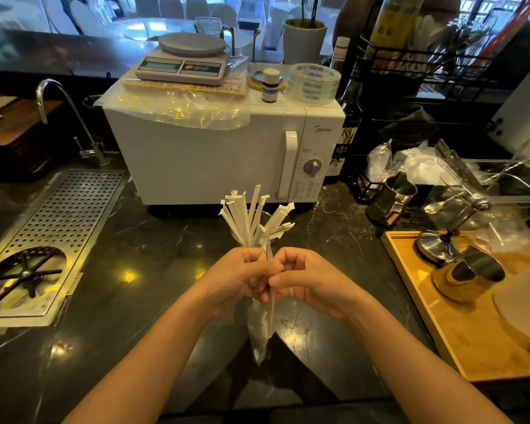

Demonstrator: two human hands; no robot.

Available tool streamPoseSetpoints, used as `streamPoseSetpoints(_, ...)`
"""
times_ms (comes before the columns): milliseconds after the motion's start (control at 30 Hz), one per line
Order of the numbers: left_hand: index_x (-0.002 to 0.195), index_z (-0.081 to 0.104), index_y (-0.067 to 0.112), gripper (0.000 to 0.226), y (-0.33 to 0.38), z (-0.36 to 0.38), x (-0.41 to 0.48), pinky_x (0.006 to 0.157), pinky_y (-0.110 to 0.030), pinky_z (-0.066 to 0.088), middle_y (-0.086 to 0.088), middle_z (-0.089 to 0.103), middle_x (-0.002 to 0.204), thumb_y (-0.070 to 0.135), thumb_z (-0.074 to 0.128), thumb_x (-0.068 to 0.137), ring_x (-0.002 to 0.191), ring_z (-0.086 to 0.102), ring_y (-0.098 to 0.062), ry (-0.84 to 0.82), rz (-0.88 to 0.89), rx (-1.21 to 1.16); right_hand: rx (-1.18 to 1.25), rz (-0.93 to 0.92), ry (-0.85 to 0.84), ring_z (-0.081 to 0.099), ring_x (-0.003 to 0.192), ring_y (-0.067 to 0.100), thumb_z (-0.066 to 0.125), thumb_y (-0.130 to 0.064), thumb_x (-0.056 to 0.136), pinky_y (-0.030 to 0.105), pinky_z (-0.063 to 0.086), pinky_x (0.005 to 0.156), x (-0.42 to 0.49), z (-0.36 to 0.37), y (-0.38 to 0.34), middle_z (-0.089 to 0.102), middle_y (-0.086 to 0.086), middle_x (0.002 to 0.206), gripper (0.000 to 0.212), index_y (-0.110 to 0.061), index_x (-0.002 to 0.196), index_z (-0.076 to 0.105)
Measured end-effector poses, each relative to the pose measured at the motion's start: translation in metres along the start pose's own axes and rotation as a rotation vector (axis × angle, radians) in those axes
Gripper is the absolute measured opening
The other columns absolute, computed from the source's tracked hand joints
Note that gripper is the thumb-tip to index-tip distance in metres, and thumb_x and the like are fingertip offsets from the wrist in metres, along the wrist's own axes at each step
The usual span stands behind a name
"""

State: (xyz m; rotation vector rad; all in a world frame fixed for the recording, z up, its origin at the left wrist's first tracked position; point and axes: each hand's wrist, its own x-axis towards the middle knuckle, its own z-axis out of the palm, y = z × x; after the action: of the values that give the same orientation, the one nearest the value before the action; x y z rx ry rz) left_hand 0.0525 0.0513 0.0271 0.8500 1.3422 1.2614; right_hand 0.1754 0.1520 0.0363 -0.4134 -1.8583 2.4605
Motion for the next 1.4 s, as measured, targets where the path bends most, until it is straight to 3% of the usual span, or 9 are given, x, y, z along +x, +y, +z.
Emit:
streamPoseSetpoints(167,0.072,0.058,0.008,0.017,-0.004,0.005,-0.004,0.055,-0.021,0.052,-0.012,0.056,0.065,0.015,0.051,0.086,0.052,0.058,-0.014,0.011,-0.026,0.035,-0.023,0.043,0.078,0.068,0.06,0.017,0.054,0.006,0.078,0.024,0.057,0.061,-0.005,0.001,0.001,0.069,0.006,0.066,0.021,-0.012,0.069,0.06)
streamPoseSetpoints(300,0.075,0.056,0.005,0.018,-0.005,0.01,-0.005,0.055,-0.019,0.051,-0.012,0.054,0.065,0.011,0.045,0.087,0.053,0.057,-0.013,0.025,-0.02,0.08,-0.258,0.077,0.196,0.064,0.052,0.011,0.05,-0.002,0.084,0.018,0.052,0.05,-0.006,0.005,0.003,0.066,0.001,0.059,0.02,-0.013,0.068,0.056)
streamPoseSetpoints(600,0.073,0.054,0.004,0.031,0.0,0.02,-0.013,0.053,-0.019,0.045,-0.013,0.054,0.065,0.019,0.035,0.093,0.05,0.051,-0.012,-0.003,0.016,0.172,-0.367,-0.001,0.176,0.054,0.052,0.01,0.039,-0.01,0.092,0.017,0.042,0.048,-0.016,0.014,0.003,0.063,0.009,0.067,0.03,-0.015,0.068,0.057)
streamPoseSetpoints(700,0.085,0.054,-0.006,0.036,0.001,0.02,-0.014,0.058,-0.024,0.046,-0.022,0.053,0.072,0.021,0.033,0.094,0.057,0.05,-0.02,0.003,0.052,0.186,-0.288,-0.064,0.192,0.057,0.057,0.02,0.038,-0.009,0.092,0.015,0.04,0.045,-0.017,0.015,0.006,0.064,0.013,0.067,0.029,-0.013,0.068,0.055)
streamPoseSetpoints(833,0.071,0.053,0.004,0.03,0.003,0.024,-0.018,0.064,-0.028,0.051,-0.006,0.052,0.054,0.021,0.038,0.091,0.062,0.053,-0.028,0.011,0.125,0.034,-0.061,-0.131,0.162,0.063,0.05,0.011,0.038,-0.006,0.091,0.011,0.04,0.04,-0.015,0.015,0.009,0.068,0.001,0.058,0.036,-0.015,0.065,0.06)
streamPoseSetpoints(1033,0.074,0.05,0.004,0.023,0.001,0.025,-0.017,0.056,-0.021,0.05,0.002,0.051,0.048,0.012,0.037,0.091,0.047,0.05,-0.01,0.078,0.137,-0.22,0.199,-0.207,0.134,0.062,0.049,0.01,0.042,-0.014,0.082,0.023,0.043,0.05,-0.01,0.015,0.015,0.069,0.005,0.061,0.028,-0.011,0.067,0.065)
streamPoseSetpoints(1100,0.077,0.052,0.003,0.02,0.002,0.02,-0.016,0.061,-0.026,0.05,-0.003,0.052,0.053,0.01,0.039,0.09,0.053,0.052,-0.015,0.061,0.099,-0.161,0.157,-0.195,0.127,0.062,0.052,0.01,0.042,-0.015,0.084,0.028,0.042,0.056,-0.009,0.015,0.017,0.068,0.001,0.058,0.034,-0.019,0.062,0.068)
streamPoseSetpoints(1200,0.068,0.054,0.003,0.016,0.009,0.009,-0.018,0.062,-0.025,0.053,-0.011,0.056,0.066,0.003,0.05,0.083,0.061,0.057,-0.02,0.077,0.015,0.069,0.007,-0.148,0.168,0.054,0.042,0.002,0.039,-0.008,0.091,0.014,0.041,0.043,-0.011,0.013,0.016,0.06,-0.006,0.046,0.047,-0.023,0.052,0.061)
streamPoseSetpoints(1400,0.05,0.046,0.012,0.03,0.016,-0.006,-0.022,0.051,-0.022,0.049,0.002,0.052,0.041,-0.005,0.053,0.074,0.041,0.054,-0.01,0.342,0.04,0.358,-0.445,-0.111,0.362,0.045,0.037,-0.001,0.046,-0.007,0.088,0.008,0.039,0.043,-0.014,-0.001,0.002,0.05,-0.008,0.04,0.038,-0.018,0.052,0.05)
